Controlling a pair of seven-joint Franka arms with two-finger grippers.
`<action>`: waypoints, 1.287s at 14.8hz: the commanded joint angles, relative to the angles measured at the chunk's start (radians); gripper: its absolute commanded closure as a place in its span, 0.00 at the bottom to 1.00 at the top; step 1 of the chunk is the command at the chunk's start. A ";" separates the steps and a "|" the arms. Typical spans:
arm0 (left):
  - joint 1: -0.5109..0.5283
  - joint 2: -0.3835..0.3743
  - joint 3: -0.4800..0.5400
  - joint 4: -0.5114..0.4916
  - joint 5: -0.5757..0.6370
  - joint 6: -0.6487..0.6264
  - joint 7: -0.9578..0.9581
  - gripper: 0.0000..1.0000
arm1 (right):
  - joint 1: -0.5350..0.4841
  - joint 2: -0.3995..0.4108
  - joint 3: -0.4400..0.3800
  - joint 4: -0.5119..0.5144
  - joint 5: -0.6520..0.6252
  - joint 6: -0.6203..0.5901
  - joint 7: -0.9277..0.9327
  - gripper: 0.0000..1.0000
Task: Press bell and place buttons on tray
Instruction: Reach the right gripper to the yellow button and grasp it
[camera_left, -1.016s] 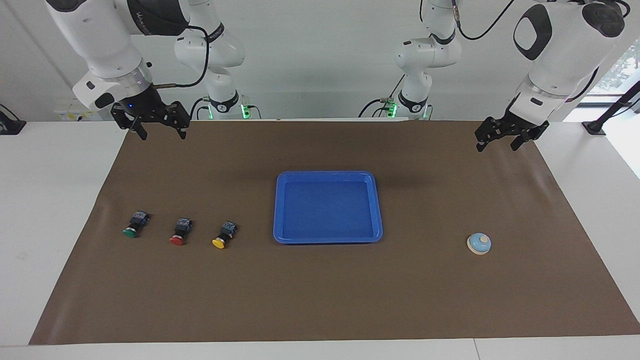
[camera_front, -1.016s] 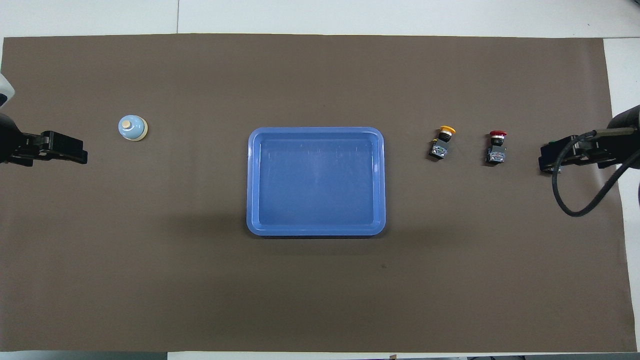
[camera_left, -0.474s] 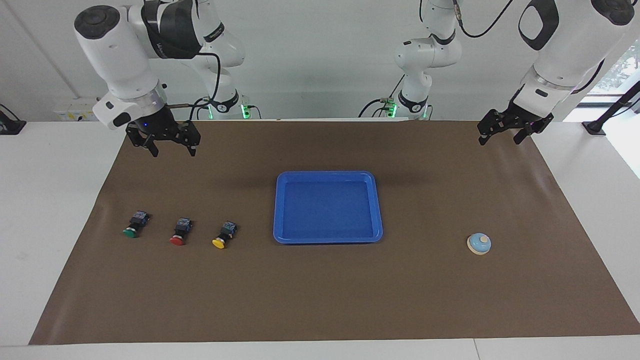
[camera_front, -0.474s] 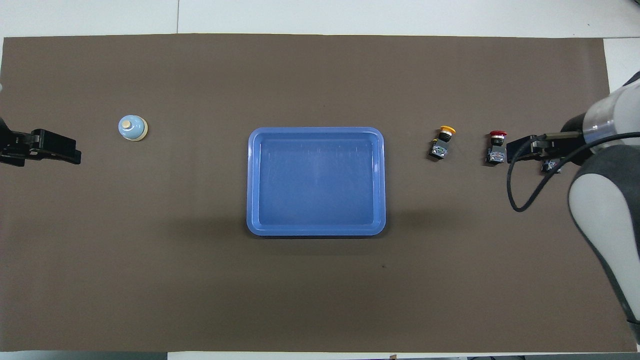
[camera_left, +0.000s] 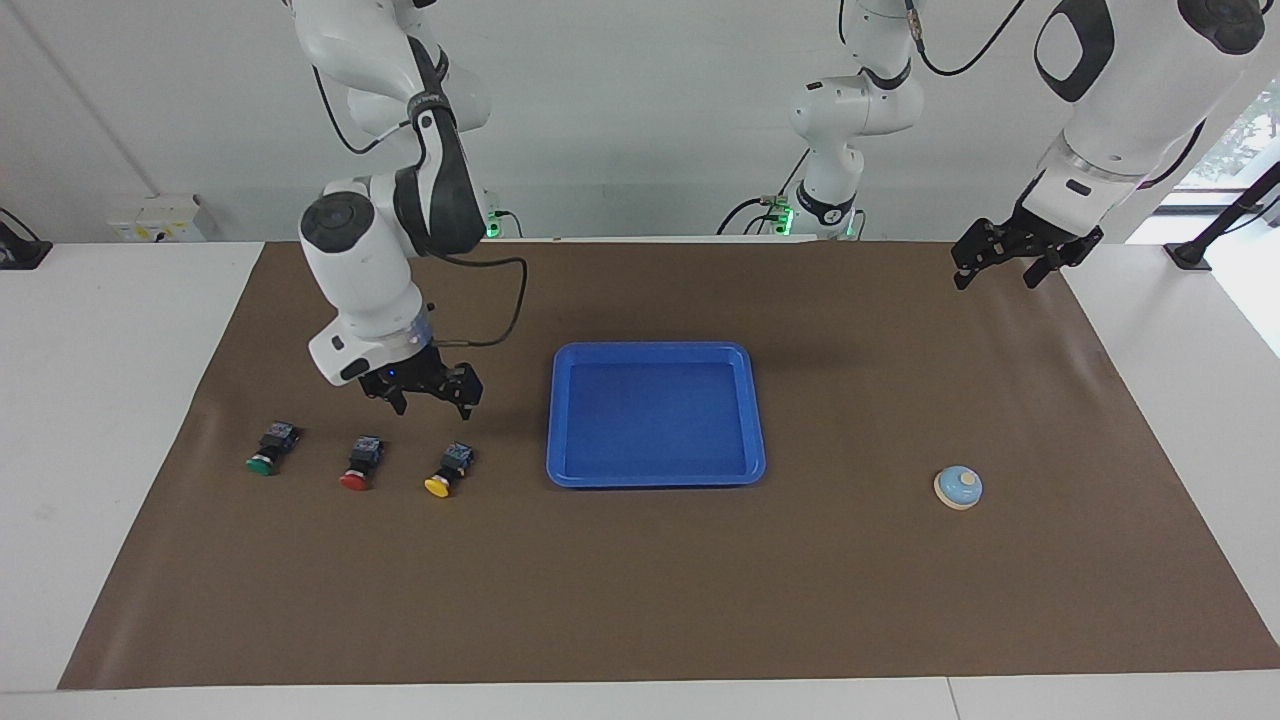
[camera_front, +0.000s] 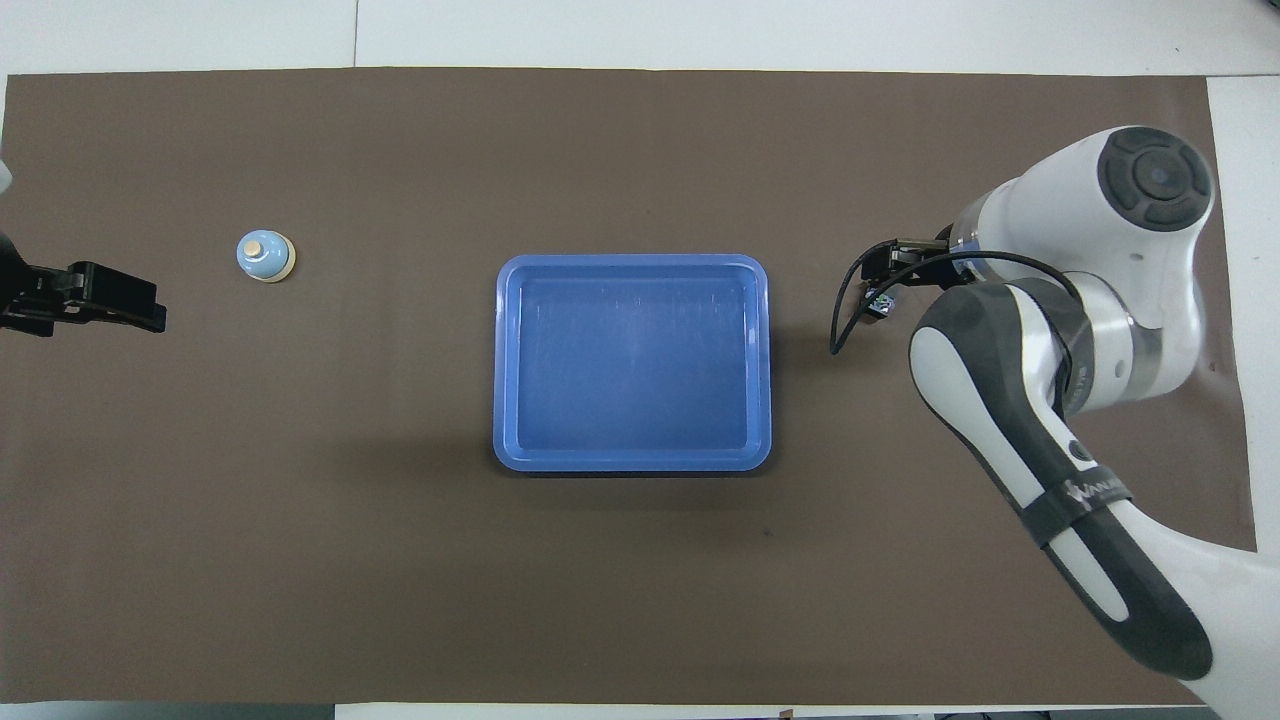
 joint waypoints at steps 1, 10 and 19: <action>0.007 0.000 0.006 0.005 -0.008 -0.008 -0.009 0.00 | 0.010 0.064 0.000 -0.008 -0.016 0.085 0.059 0.00; 0.008 -0.002 0.009 0.005 -0.008 -0.008 -0.007 0.00 | -0.003 0.141 -0.003 -0.013 -0.084 0.141 0.081 0.06; 0.008 0.000 0.009 0.005 -0.008 -0.008 -0.007 0.00 | 0.008 0.142 -0.001 -0.007 -0.084 0.139 0.138 1.00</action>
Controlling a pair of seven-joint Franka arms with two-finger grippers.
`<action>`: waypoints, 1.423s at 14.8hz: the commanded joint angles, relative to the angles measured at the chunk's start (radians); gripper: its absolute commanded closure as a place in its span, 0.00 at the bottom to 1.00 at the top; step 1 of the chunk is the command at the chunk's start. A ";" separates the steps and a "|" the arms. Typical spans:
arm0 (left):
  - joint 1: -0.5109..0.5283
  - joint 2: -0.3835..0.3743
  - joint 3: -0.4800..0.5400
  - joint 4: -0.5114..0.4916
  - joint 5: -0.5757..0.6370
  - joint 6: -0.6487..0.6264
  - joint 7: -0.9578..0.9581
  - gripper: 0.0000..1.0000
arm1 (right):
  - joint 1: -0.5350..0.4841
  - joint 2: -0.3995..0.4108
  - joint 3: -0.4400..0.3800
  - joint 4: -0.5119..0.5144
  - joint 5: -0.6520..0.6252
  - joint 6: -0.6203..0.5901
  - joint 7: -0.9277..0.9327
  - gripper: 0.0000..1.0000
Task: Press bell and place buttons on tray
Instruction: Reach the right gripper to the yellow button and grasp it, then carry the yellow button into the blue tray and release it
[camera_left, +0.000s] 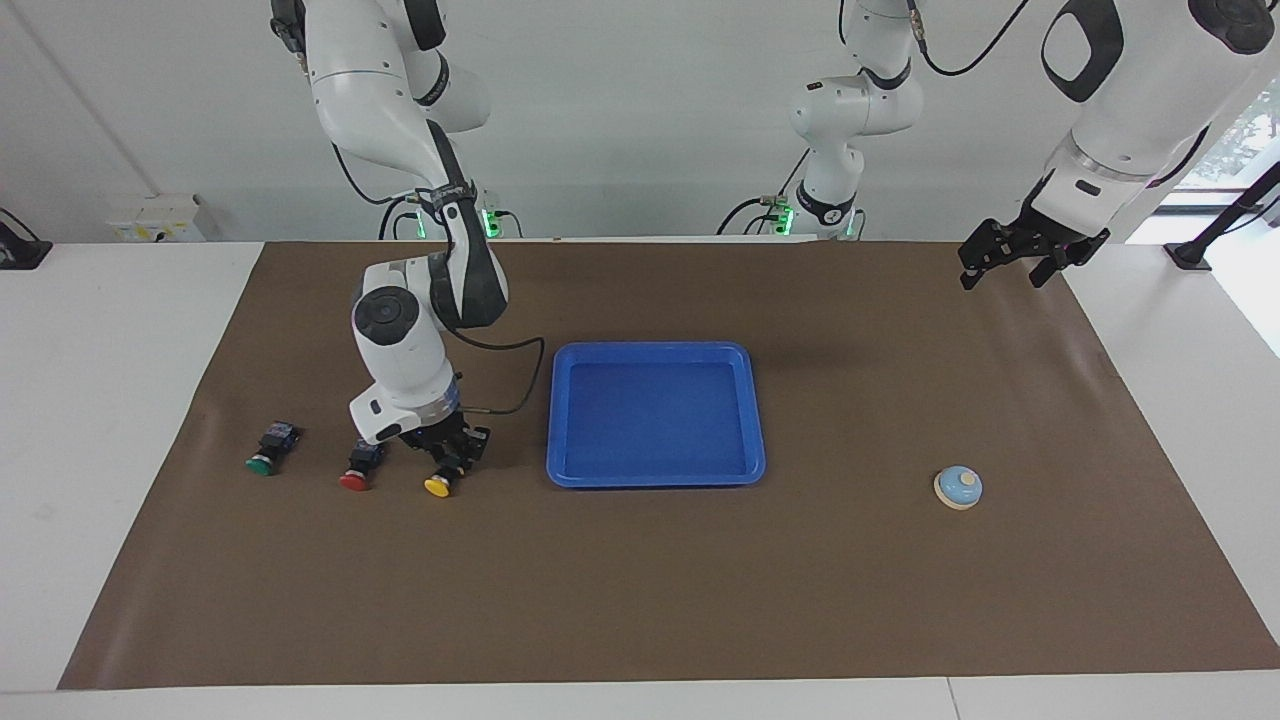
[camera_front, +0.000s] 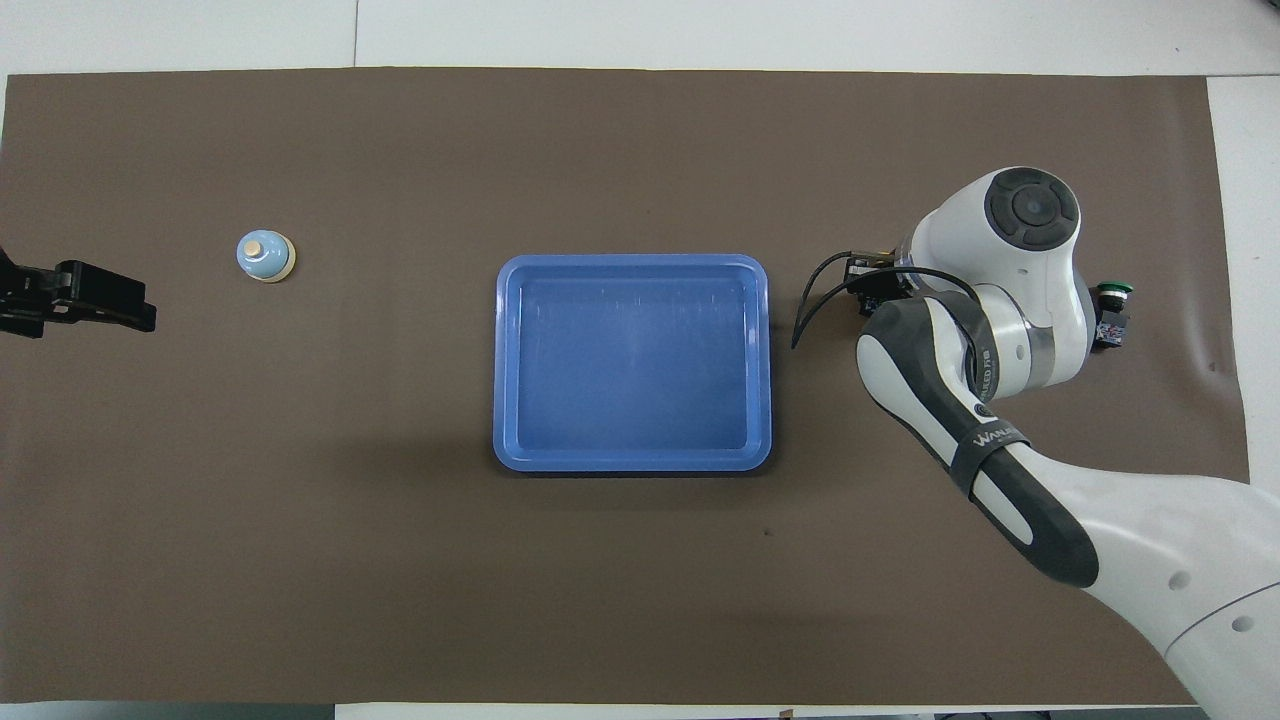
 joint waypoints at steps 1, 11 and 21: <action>0.001 0.000 0.003 0.005 -0.008 -0.008 -0.007 0.00 | -0.007 0.003 0.006 0.006 -0.018 0.012 0.024 1.00; 0.001 0.000 0.003 0.005 -0.008 -0.008 -0.007 0.00 | 0.203 -0.002 0.012 0.328 0.003 -0.389 0.124 1.00; 0.001 -0.002 0.003 0.005 -0.008 -0.008 -0.007 0.00 | 0.353 0.014 0.012 0.116 0.017 -0.153 0.192 1.00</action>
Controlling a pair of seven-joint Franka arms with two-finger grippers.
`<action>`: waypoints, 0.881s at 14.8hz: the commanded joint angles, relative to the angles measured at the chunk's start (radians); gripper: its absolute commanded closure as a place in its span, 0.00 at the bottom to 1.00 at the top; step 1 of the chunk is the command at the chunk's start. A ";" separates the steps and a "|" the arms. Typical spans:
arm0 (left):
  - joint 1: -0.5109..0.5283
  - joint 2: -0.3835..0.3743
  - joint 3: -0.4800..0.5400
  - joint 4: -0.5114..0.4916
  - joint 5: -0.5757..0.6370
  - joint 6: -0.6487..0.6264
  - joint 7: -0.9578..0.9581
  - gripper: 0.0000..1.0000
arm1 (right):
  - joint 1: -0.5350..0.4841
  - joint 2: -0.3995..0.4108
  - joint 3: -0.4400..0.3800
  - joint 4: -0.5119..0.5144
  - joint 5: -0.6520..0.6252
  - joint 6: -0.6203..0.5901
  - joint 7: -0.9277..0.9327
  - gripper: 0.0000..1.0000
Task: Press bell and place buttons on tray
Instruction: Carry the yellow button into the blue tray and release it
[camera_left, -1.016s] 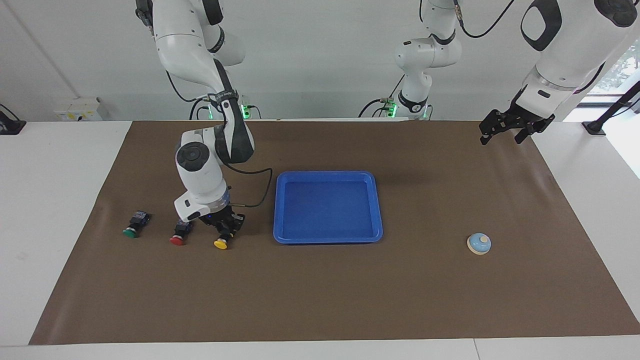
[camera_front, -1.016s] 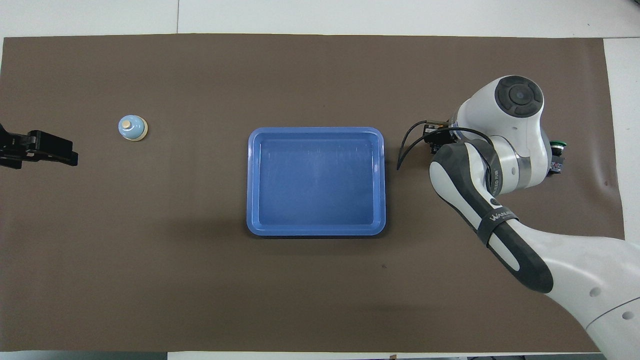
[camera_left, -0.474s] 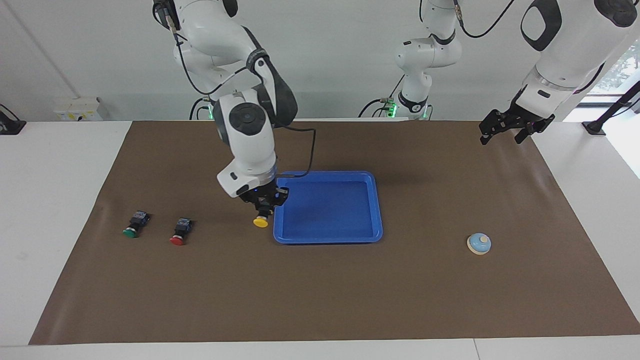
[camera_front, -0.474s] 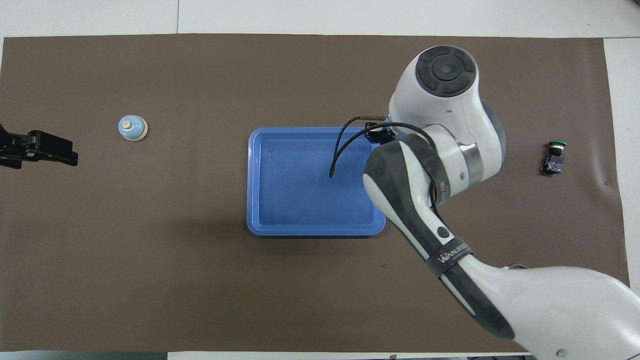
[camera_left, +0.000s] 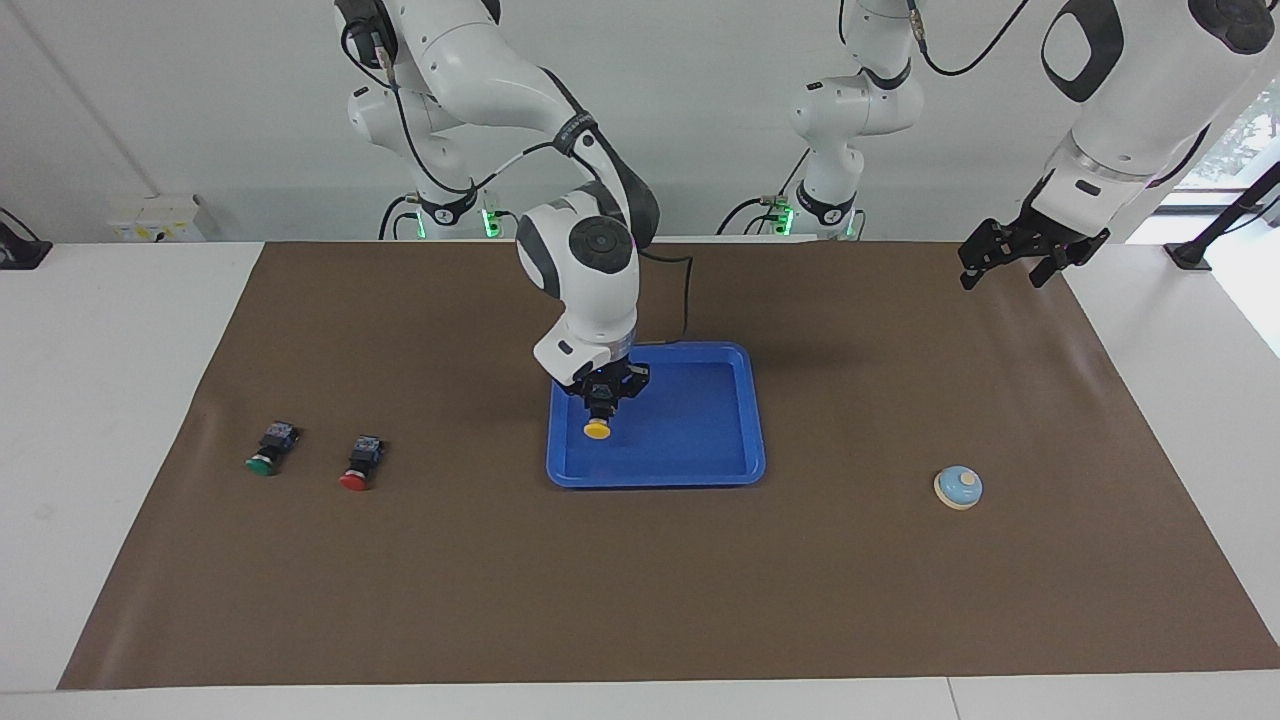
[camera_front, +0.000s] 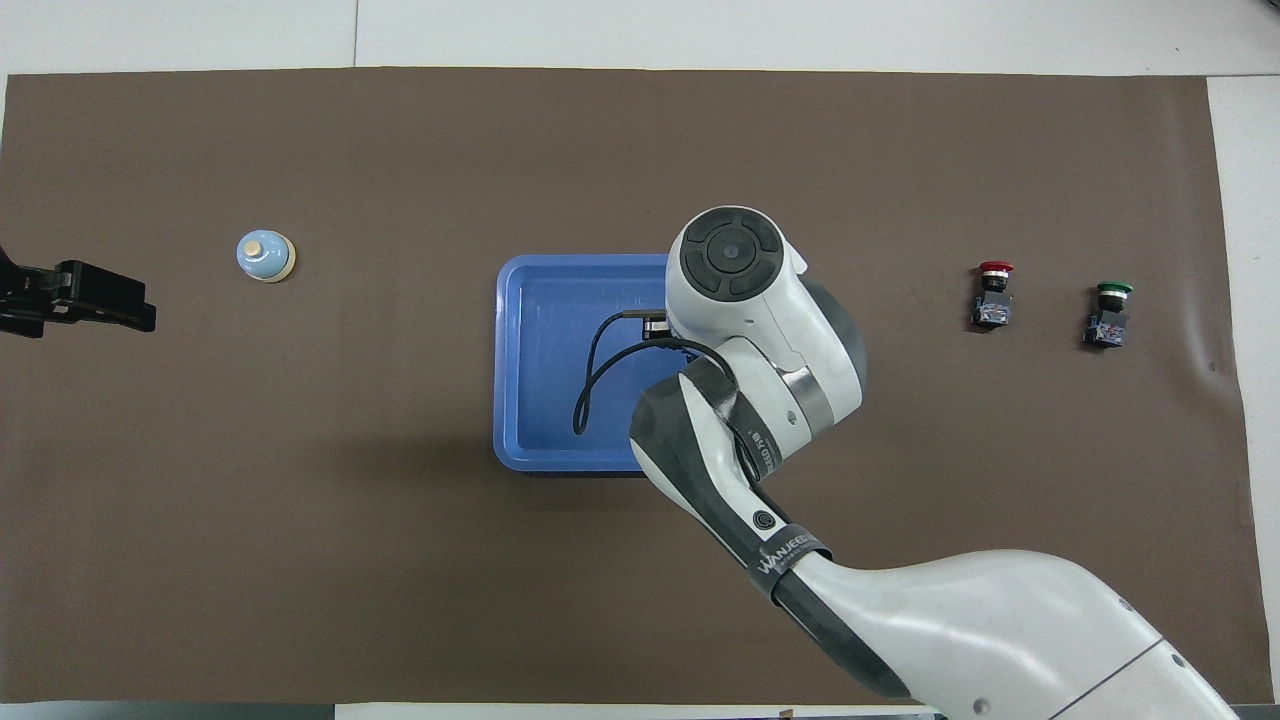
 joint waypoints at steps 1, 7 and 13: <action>0.001 -0.002 0.003 0.005 -0.008 -0.008 -0.007 0.00 | 0.007 -0.018 0.000 -0.075 0.011 0.068 -0.003 1.00; 0.001 0.000 0.003 0.005 -0.008 -0.008 -0.007 0.00 | 0.008 -0.024 0.000 -0.111 0.011 0.096 0.020 0.37; 0.001 0.000 0.003 0.005 -0.008 -0.008 -0.008 0.00 | -0.053 -0.085 -0.008 -0.049 0.011 -0.011 0.050 0.00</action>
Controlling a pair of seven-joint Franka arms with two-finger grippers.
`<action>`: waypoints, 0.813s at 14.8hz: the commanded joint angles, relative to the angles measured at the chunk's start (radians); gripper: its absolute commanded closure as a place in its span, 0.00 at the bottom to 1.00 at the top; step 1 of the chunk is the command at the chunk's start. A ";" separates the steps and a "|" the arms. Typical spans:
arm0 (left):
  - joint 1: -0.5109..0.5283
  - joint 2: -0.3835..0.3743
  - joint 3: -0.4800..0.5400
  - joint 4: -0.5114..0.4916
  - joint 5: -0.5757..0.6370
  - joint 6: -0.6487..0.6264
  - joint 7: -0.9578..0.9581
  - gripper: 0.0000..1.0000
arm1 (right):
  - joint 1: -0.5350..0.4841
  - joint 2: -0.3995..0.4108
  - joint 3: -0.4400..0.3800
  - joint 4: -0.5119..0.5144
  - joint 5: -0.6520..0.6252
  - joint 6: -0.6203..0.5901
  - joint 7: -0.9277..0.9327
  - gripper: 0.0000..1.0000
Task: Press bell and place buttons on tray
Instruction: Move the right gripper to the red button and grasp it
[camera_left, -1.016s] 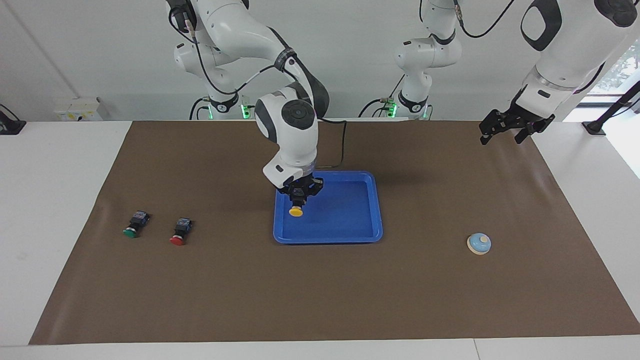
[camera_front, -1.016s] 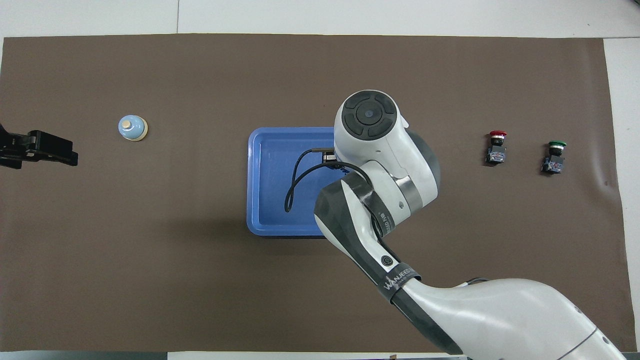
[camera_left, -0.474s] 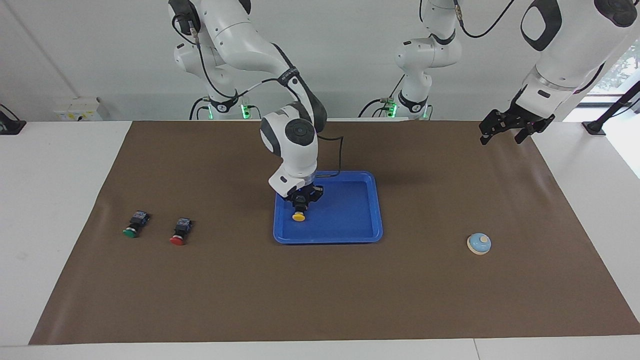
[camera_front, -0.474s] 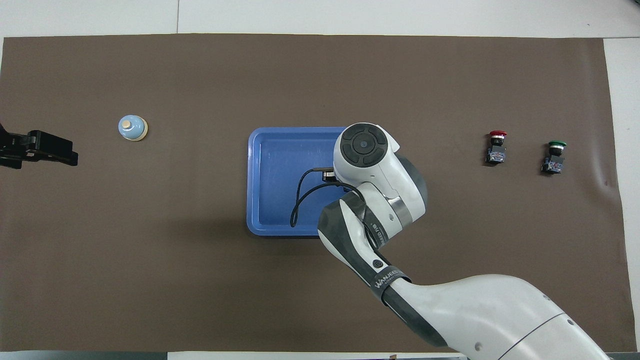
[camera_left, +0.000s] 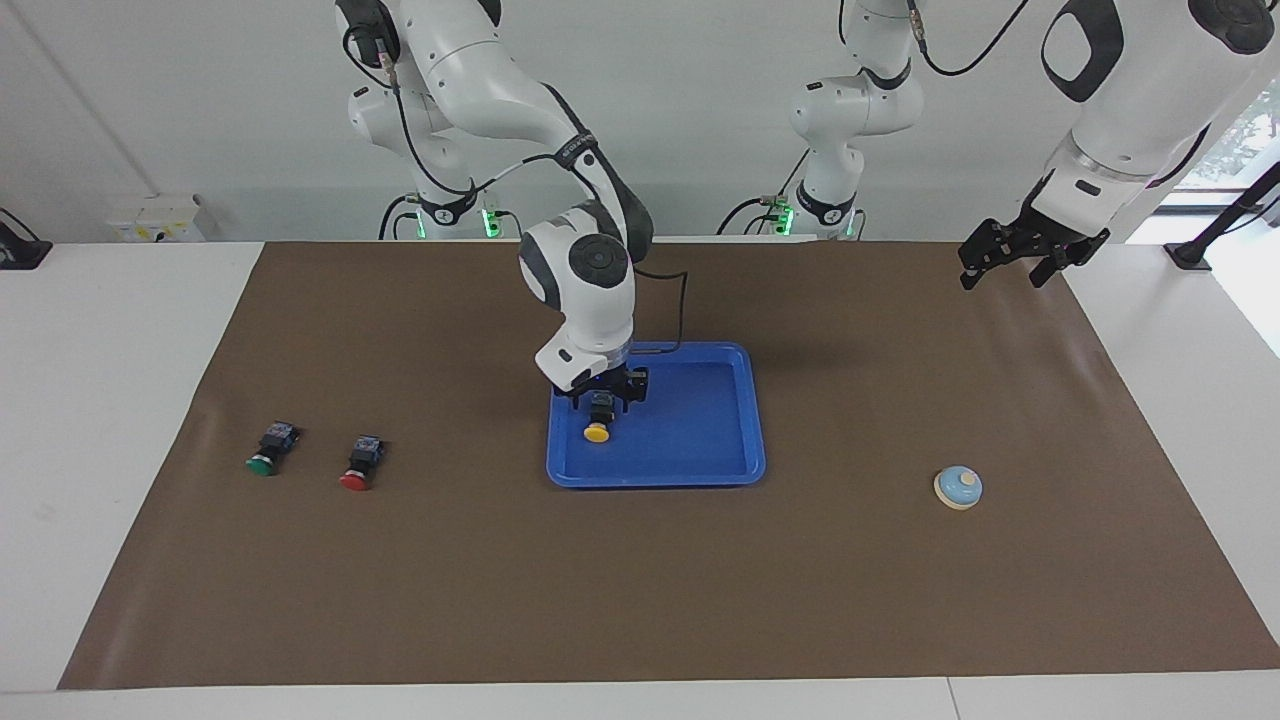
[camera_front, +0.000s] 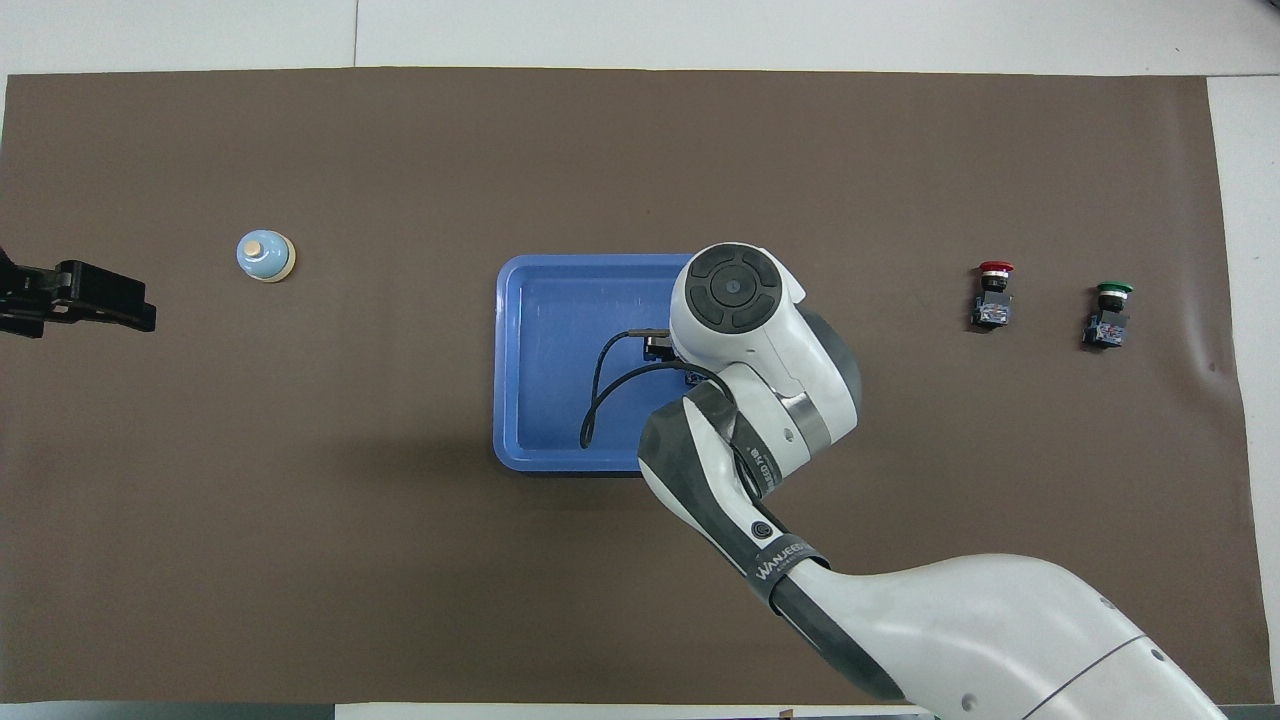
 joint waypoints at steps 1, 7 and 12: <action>0.001 0.000 0.003 0.005 -0.008 -0.008 -0.007 0.00 | -0.085 -0.078 0.000 0.047 0.010 -0.107 0.000 0.00; 0.001 0.000 0.003 0.005 -0.008 -0.008 -0.007 0.00 | -0.364 -0.136 -0.003 0.058 -0.002 -0.151 -0.242 0.00; 0.001 0.000 0.003 0.005 -0.008 -0.008 -0.007 0.00 | -0.521 -0.168 -0.003 -0.090 -0.005 -0.040 -0.445 0.00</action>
